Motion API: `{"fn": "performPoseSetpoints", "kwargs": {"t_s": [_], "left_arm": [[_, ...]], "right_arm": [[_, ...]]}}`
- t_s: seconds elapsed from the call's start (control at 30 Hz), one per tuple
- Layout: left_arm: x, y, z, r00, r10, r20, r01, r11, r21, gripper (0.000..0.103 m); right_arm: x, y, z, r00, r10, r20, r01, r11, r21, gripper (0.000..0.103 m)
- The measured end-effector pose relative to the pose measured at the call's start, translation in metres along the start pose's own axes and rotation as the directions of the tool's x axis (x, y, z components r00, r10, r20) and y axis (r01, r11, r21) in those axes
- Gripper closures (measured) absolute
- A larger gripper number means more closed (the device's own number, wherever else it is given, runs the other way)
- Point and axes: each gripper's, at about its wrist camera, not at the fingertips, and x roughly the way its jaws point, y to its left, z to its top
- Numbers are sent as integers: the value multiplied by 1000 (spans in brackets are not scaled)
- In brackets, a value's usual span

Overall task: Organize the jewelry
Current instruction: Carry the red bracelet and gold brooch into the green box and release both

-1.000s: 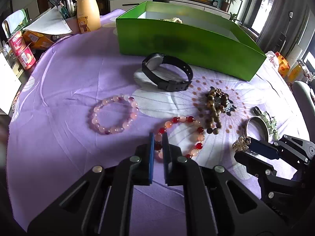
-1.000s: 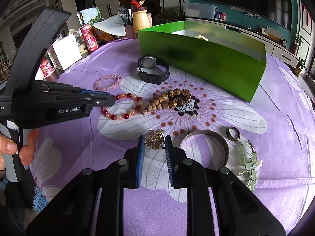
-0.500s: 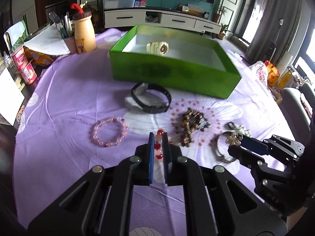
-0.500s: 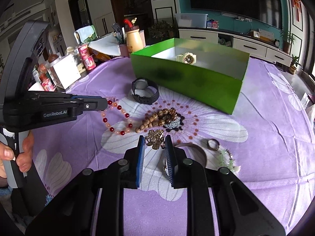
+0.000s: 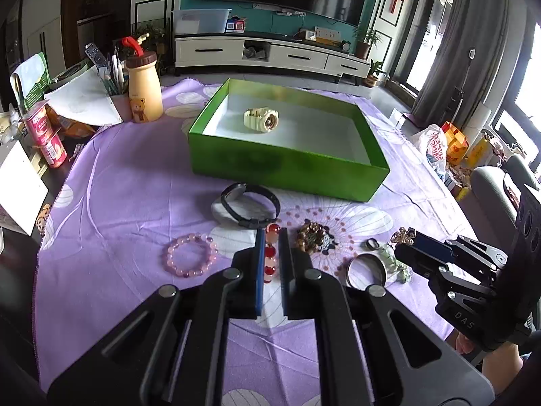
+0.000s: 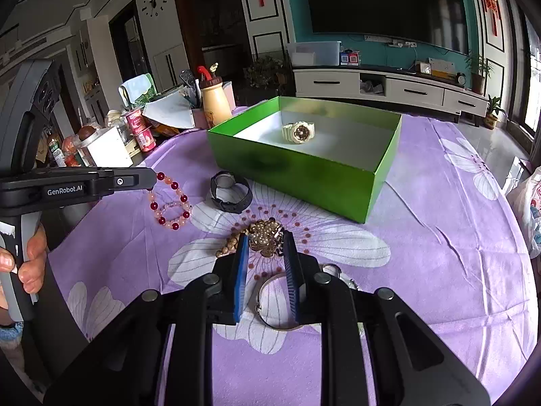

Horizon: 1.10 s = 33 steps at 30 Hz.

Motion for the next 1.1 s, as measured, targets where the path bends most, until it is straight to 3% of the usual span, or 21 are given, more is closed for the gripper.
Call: {"fn": "performPoseSetpoints", "kwargs": {"t_s": [0.27,0.57,0.87,1.1], "left_arm": [[1,-1,20,999,-33,17,34,999,-10,96],[13,-4,76,996,-66,56,67,998,-18,96],[53,-11,131,997,-72,40,74,996,-42,96],[94,-15,147,999,-39,-13,38,998,-46,96]], "right_arm": [[0,-8,15,1000,-14,26,14,1000,-2,82],[6,-25,53,996,-36,83,35,999,7,82],[33,-42,87,995,-25,94,22,999,31,82],[67,-56,102,998,-14,55,10,997,72,82]]}}
